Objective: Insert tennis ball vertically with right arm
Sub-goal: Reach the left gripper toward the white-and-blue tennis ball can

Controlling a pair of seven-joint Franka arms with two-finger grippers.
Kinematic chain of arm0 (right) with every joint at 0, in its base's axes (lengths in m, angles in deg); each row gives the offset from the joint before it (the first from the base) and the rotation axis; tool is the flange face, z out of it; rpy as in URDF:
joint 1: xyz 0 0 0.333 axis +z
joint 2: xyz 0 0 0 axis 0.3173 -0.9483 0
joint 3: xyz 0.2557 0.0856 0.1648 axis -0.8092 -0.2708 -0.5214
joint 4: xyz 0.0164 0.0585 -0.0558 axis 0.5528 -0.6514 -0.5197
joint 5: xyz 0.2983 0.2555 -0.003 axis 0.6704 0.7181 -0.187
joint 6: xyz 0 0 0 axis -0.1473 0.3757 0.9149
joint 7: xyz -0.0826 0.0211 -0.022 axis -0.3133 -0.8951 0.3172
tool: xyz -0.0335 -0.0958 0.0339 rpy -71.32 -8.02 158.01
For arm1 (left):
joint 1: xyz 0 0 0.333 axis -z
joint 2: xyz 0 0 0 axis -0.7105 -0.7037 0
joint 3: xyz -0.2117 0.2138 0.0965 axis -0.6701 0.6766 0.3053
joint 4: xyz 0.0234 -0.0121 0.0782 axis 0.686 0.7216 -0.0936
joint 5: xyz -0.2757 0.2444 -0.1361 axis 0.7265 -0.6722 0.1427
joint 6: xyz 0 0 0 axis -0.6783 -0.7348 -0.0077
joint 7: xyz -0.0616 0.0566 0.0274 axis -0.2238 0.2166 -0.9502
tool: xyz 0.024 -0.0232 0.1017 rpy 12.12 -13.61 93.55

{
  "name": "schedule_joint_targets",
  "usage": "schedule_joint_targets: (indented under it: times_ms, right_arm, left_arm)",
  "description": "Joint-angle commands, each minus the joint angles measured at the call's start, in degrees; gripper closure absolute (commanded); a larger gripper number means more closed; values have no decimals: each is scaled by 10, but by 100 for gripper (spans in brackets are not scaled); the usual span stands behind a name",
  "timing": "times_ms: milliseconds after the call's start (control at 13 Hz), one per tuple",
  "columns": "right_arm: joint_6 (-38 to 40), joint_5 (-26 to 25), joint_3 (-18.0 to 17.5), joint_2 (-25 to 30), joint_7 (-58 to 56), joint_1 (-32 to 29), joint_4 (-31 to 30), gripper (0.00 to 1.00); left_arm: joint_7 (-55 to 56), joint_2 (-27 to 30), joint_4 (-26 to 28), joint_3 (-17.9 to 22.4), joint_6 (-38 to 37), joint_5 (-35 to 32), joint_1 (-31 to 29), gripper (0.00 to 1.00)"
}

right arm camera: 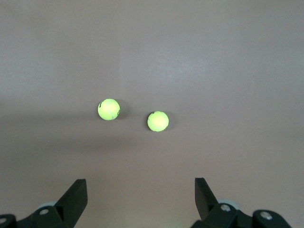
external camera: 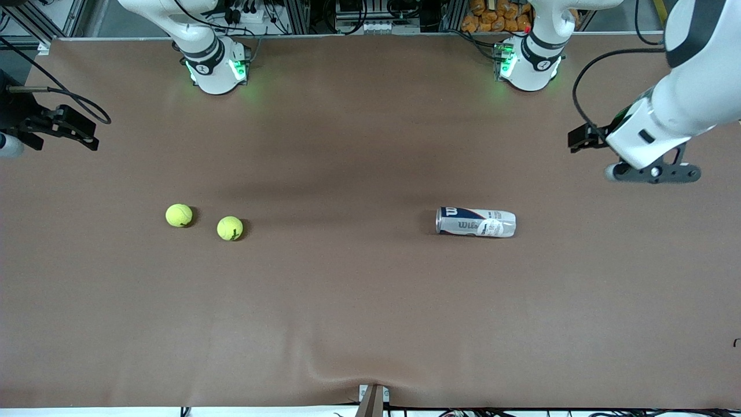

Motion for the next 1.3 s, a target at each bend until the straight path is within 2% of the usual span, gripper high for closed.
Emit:
schedule_joint_targets:
  times_ms: [0, 537, 921, 1228]
  right_arm:
    - [1, 10, -5, 14, -9, -10, -12, 0]
    - [1, 10, -5, 14, -9, -10, -12, 0]
    - [1, 10, -5, 14, -9, -10, -12, 0]
    - [1, 10, -5, 14, -9, -10, -12, 0]
  left_arm:
    - [4, -39, -31, 1, -11, -4, 2, 0]
    - [2, -68, -31, 1, -7, -4, 18, 0]
    - [-5, -103, -33, 1, -6, -40, 81, 0]
    - [-8, -166, -58, 1, -4, -83, 140, 0]
